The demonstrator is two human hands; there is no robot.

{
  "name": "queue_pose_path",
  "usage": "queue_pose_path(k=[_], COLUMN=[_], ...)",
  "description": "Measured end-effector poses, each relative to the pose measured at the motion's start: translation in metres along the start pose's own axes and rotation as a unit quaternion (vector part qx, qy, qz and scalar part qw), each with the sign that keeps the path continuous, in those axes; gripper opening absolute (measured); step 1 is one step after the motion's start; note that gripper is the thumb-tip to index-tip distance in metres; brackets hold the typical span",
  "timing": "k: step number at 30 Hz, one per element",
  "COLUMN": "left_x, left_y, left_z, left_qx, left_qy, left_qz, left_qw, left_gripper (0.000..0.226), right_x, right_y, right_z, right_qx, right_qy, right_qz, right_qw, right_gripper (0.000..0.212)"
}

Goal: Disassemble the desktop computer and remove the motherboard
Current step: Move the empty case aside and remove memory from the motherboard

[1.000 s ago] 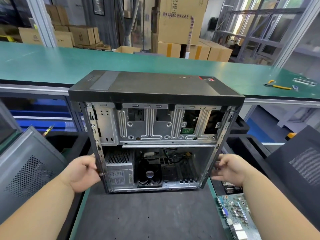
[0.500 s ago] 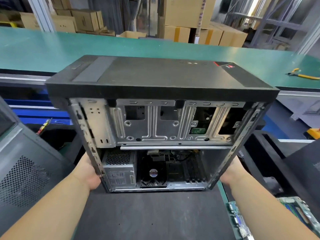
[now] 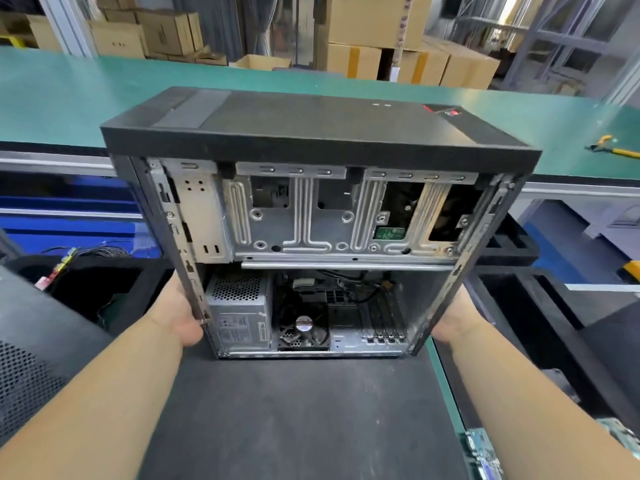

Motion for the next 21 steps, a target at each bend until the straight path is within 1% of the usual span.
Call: queue_pose_path(k=[2, 4, 5, 6, 8, 11, 13, 15, 17, 19, 21], left_x=[-0.006, -0.009, -0.009, -0.009, -0.003, 0.007, 0.011, 0.015, 0.02, 0.025, 0.03], left_y=[-0.001, -0.003, -0.003, -0.004, 0.001, 0.009, 0.01, 0.011, 0.011, 0.013, 0.011], left_z=[0.001, 0.001, 0.001, 0.001, 0.0, -0.002, -0.001, 0.0, 0.001, 0.001, 0.0], left_qx=[0.0, 0.001, 0.002, -0.007, -0.018, -0.03, -0.046, -0.061, -0.066, -0.058, -0.046], left_qy=[-0.006, -0.008, -0.008, -0.001, 0.002, -0.009, -0.015, -0.009, -0.004, 0.004, 0.021], left_qz=[0.018, 0.034, 0.034, 0.035, 0.023, 0.007, 0.01, 0.026, 0.051, 0.039, 0.022], left_qw=[1.0, 0.999, 0.999, 0.999, 1.0, 0.999, 0.999, 0.998, 0.997, 0.998, 0.998], left_gripper=[0.054, 0.054, 0.049, 0.055, 0.057, 0.056, 0.06, 0.064, 0.063, 0.057, 0.051], right_x=[0.005, 0.005, 0.007, 0.01, 0.013, 0.014, 0.015, 0.02, 0.032, 0.046, 0.062], right_y=[0.002, 0.002, 0.004, 0.007, 0.009, 0.009, 0.008, 0.007, 0.008, 0.003, -0.007], right_z=[0.002, 0.001, 0.0, -0.003, -0.005, -0.007, -0.006, -0.008, -0.01, -0.009, -0.005], right_qx=[-0.028, -0.038, -0.036, -0.038, -0.03, 0.027, 0.037, 0.053, 0.071, 0.082, 0.104], right_qy=[0.012, 0.015, 0.018, 0.013, 0.012, 0.011, 0.019, 0.028, 0.04, 0.056, 0.081], right_qz=[-0.017, -0.03, -0.034, -0.038, -0.04, 0.024, 0.052, 0.072, 0.094, 0.116, 0.097], right_qw=[0.999, 0.999, 0.999, 0.998, 0.999, 0.999, 0.998, 0.996, 0.992, 0.988, 0.986], right_gripper=[0.058, 0.065, 0.067, 0.065, 0.059, 0.046, 0.043, 0.042, 0.042, 0.052, 0.069])
Point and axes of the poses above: each hand's wrist, its own x-axis away from the middle knuckle, its own y-axis out of the palm, z = x × y, the point moved 3 cm from there along -x, towards the middle knuckle, and after that the axes turned 14 degrees about x, right-handed, at the moved point
